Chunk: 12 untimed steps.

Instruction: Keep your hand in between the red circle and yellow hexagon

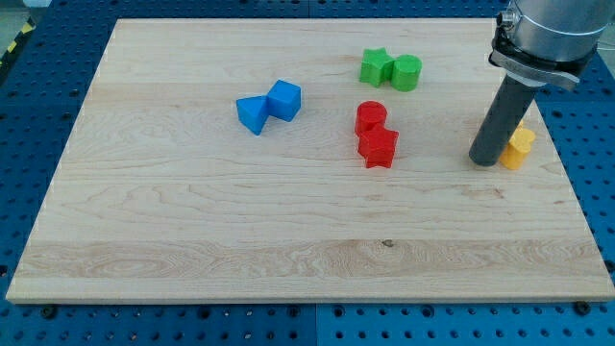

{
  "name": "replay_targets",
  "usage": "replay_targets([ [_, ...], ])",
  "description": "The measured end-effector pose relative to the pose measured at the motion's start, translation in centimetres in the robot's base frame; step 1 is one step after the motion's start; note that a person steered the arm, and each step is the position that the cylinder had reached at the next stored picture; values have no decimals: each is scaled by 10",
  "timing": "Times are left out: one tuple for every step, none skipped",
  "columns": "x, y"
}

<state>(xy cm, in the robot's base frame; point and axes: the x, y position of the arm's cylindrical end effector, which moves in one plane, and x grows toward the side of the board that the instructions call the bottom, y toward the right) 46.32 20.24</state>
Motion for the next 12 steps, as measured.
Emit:
replay_targets([
  [0, -15],
  [0, -22],
  [-6, -25],
  [-9, -29],
  [-12, -29],
  [-12, -29],
  [-15, -31],
  [-22, -44],
  [-25, -46],
  [-28, -46],
  [-41, -46],
  [-42, -46],
])
